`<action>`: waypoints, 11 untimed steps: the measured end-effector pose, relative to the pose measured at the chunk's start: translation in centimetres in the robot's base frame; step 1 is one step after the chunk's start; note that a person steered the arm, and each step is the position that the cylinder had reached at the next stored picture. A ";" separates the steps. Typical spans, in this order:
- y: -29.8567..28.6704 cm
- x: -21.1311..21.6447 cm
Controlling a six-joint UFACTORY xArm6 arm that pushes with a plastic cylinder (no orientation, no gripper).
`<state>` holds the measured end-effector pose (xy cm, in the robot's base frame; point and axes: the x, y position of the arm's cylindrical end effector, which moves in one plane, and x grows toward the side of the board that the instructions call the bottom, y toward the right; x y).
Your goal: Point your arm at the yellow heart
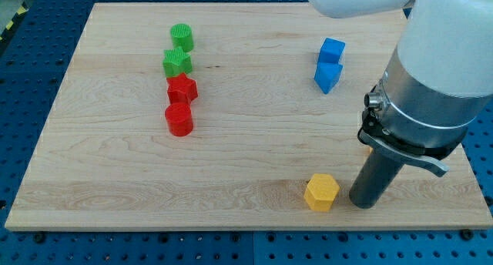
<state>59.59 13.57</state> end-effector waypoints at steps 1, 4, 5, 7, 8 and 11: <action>-2.2 -0.5; -4.1 -0.7; 1.0 -0.7; 11.3 -2.5; 11.9 -8.3; 5.9 -8.8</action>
